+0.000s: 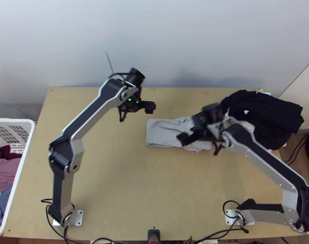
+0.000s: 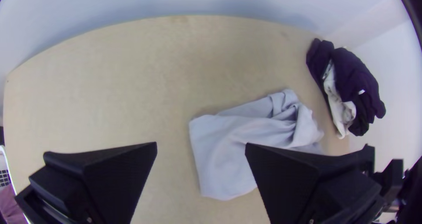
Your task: Fold the t-shirt
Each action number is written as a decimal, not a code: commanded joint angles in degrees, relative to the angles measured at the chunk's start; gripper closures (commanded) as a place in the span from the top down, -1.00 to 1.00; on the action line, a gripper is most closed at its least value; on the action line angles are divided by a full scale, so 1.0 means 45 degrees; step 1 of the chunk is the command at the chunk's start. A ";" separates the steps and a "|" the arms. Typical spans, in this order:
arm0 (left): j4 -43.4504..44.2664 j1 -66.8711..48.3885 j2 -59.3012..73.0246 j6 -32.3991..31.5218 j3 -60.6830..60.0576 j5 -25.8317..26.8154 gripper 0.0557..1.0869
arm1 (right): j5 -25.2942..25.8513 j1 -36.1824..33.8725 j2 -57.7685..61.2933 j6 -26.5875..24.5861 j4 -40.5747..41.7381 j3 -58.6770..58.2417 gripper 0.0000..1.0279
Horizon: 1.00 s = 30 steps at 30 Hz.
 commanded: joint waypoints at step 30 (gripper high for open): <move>-0.0538 0.0675 -0.3229 0.0214 -0.1876 0.0031 0.90 | 0.4243 0.1349 0.2944 -1.1800 1.1950 -0.6421 0.92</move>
